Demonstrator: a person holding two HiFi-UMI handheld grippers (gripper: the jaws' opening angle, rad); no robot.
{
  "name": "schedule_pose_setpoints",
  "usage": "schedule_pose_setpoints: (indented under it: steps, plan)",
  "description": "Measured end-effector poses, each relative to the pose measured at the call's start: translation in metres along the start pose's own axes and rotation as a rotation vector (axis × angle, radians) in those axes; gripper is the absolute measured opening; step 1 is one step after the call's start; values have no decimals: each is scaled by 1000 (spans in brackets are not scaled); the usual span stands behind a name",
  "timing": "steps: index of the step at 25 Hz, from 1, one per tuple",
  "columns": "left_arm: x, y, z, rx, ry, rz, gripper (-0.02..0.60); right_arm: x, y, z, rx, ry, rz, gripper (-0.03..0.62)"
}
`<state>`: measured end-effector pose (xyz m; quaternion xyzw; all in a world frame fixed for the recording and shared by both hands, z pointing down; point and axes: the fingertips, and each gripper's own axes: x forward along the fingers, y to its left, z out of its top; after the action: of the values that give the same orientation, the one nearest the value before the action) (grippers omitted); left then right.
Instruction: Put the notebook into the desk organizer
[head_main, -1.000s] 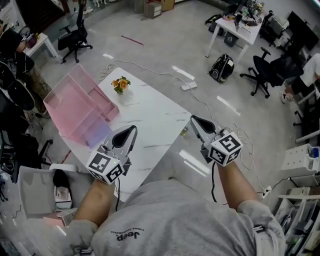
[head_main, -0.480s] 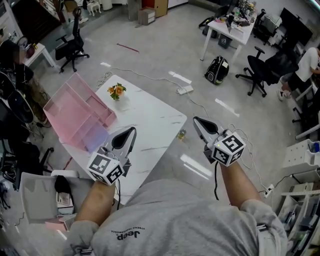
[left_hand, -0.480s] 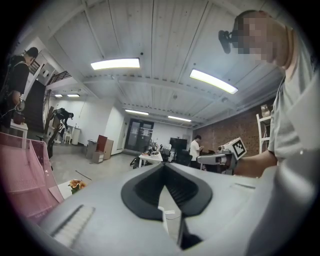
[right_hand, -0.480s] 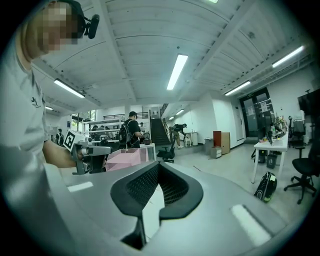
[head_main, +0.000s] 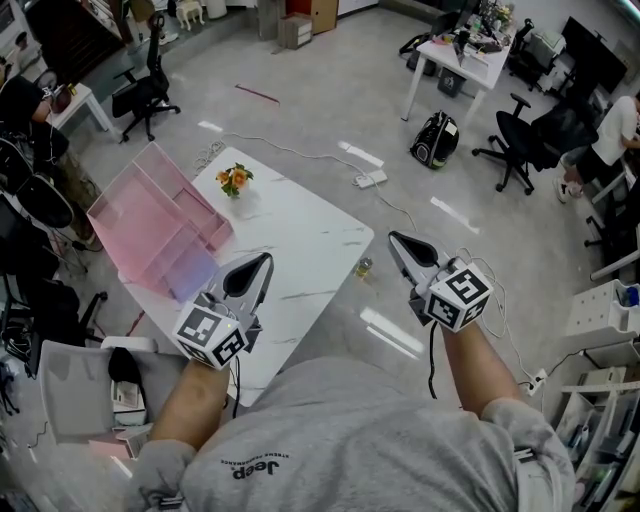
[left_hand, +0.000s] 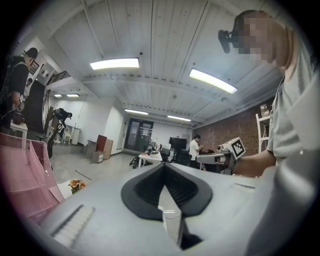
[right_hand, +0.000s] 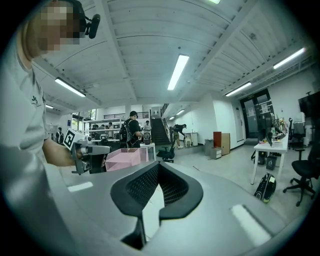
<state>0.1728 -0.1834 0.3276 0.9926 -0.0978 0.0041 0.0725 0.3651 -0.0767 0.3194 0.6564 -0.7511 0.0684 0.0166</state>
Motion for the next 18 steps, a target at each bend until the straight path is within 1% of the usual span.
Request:
schedule_pose_setpoints:
  steps: [9, 18]
  plan:
    - [-2, 0, 0, 1, 2, 2, 55, 2, 1, 0, -28, 15, -3, 0]
    - [0, -2, 0, -5, 3, -3, 55, 2, 0, -1, -33, 22, -3, 2]
